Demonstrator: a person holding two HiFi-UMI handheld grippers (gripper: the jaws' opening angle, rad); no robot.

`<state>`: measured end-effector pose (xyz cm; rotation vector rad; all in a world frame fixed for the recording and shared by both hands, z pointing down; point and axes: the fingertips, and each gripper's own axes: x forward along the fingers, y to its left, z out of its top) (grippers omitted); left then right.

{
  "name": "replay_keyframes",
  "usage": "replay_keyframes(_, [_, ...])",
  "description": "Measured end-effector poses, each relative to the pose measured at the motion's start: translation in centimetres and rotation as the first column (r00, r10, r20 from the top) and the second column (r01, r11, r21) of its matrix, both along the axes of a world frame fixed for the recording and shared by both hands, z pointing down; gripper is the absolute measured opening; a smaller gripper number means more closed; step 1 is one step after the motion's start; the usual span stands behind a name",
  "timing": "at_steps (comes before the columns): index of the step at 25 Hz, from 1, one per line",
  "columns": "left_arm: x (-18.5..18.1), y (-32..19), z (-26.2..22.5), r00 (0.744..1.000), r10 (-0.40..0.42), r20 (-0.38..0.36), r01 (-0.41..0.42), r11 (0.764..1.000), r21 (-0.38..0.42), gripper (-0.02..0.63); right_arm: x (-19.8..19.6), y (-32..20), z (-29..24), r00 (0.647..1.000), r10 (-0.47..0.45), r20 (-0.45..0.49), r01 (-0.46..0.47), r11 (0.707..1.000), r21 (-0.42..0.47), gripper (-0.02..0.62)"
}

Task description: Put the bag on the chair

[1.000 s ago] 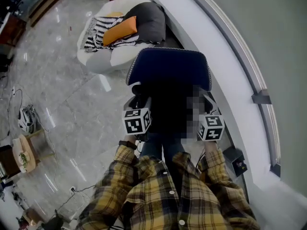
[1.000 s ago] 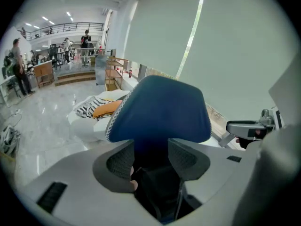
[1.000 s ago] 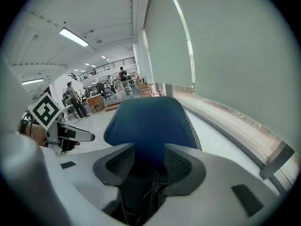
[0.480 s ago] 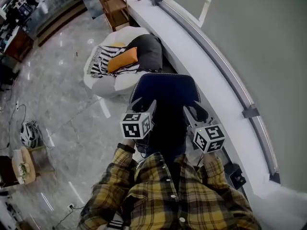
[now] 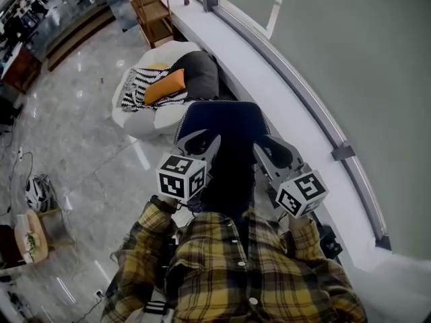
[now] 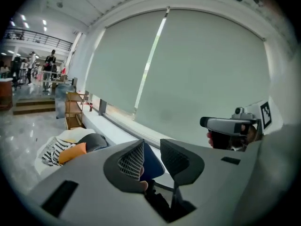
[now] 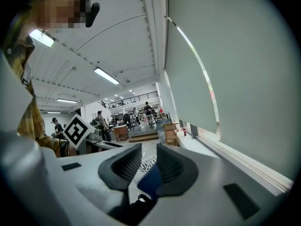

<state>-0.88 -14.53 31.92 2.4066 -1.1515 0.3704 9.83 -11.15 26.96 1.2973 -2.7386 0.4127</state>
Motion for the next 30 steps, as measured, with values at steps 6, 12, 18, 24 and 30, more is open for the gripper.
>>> replay_keyframes(6, [2.1, 3.2, -2.8, 0.994, 0.107, -0.008, -0.106, 0.991, 0.086, 0.060, 0.0, 1.8, -0.5, 0.998, -0.016, -0.060, 0.017, 1.000, 0.020, 0.071])
replay_keyframes(12, [3.1, 4.8, -5.0, 0.988, 0.152, -0.032, -0.145, 0.976, 0.160, 0.026, -0.4, 3.1, -0.3, 0.997, -0.012, -0.079, 0.014, 1.000, 0.024, 0.029])
replay_keyframes(18, [2.9, 6.6, -5.8, 0.980, 0.201, 0.007, -0.197, 0.954, 0.226, 0.019, -1.1, 4.1, 0.2, 0.996, 0.005, -0.087, -0.006, 1.000, -0.007, 0.017])
replay_keyframes(24, [2.6, 7.0, -6.4, 0.977, 0.213, -0.011, -0.204, 0.951, 0.231, 0.018, -1.8, 4.3, -0.3, 0.997, -0.001, -0.073, 0.001, 1.000, -0.003, 0.017])
replay_keyframes(30, [2.6, 7.1, -6.2, 0.975, 0.223, -0.013, -0.215, 0.950, 0.229, 0.018, -2.2, 4.6, -0.2, 0.998, -0.005, -0.066, 0.005, 1.000, -0.003, 0.017])
